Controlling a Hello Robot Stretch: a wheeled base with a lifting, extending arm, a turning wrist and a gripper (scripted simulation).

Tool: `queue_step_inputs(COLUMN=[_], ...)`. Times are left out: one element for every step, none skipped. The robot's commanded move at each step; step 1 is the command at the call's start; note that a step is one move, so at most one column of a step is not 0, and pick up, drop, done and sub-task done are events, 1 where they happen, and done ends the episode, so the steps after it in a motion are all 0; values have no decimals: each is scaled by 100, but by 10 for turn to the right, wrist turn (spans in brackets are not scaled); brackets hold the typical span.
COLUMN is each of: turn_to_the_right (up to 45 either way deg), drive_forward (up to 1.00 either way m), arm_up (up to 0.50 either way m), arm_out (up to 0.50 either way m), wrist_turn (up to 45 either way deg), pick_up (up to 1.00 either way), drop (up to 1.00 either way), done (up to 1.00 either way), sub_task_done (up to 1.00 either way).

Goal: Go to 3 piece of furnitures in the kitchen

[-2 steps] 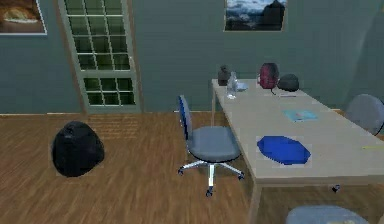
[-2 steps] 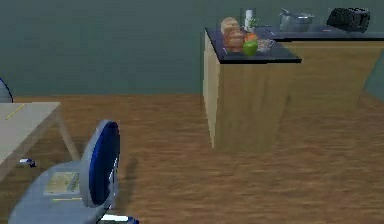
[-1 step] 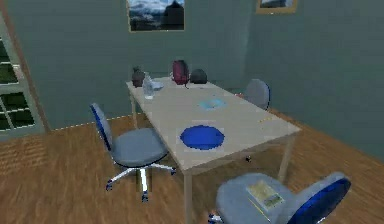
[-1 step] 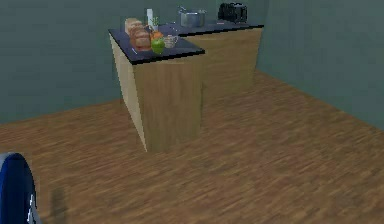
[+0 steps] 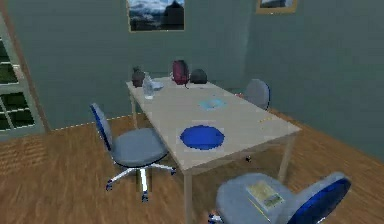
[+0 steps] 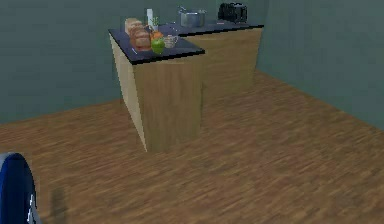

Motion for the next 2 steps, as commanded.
queue_step_inputs(turn_to_the_right=[-420,0], drive_forward=[0,55], arm_up=[0,0], arm_out=[0,0], wrist_turn=[0,0], pick_up=[0,0], drop=[0,0], done=[0,0], sub_task_done=[0,0])
